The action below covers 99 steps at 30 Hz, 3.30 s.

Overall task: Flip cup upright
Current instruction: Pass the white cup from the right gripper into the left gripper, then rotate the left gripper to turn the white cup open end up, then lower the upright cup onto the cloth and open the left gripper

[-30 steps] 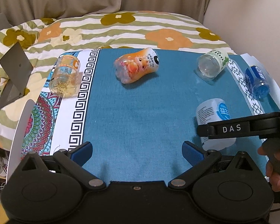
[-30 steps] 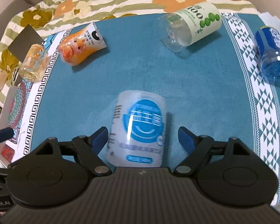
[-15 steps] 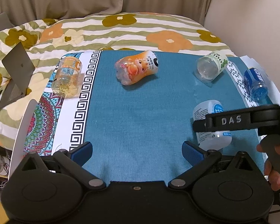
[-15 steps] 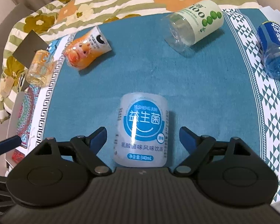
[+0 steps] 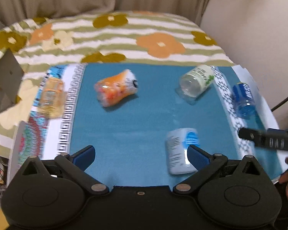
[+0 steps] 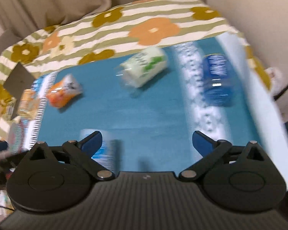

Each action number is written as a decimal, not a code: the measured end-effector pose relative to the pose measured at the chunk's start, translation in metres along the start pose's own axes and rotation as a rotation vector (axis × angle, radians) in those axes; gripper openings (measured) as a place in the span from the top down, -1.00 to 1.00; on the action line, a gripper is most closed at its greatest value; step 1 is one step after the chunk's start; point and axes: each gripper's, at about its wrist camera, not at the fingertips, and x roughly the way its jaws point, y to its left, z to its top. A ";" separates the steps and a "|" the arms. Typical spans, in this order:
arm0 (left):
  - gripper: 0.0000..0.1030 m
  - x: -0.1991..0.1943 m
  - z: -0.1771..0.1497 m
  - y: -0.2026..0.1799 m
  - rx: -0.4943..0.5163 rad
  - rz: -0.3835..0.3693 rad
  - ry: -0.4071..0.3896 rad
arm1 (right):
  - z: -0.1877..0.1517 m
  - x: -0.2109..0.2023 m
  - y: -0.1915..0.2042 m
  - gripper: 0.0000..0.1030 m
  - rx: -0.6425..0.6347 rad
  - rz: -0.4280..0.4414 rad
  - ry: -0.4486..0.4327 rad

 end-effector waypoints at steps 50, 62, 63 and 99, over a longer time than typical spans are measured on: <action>-0.16 0.120 0.038 -0.082 0.006 0.052 0.353 | -0.036 0.032 -0.098 -1.00 -0.070 0.063 0.022; -0.17 0.090 0.015 -0.083 0.095 -0.012 -0.056 | -0.037 0.027 -0.081 -1.00 -0.098 0.080 0.018; -0.17 0.091 0.011 -0.082 0.101 -0.007 -0.101 | -0.038 0.028 -0.079 -1.00 -0.105 0.077 0.023; -0.78 0.091 -0.043 -0.073 0.130 -0.001 -0.362 | -0.080 0.021 -0.038 -1.00 -0.205 0.029 0.041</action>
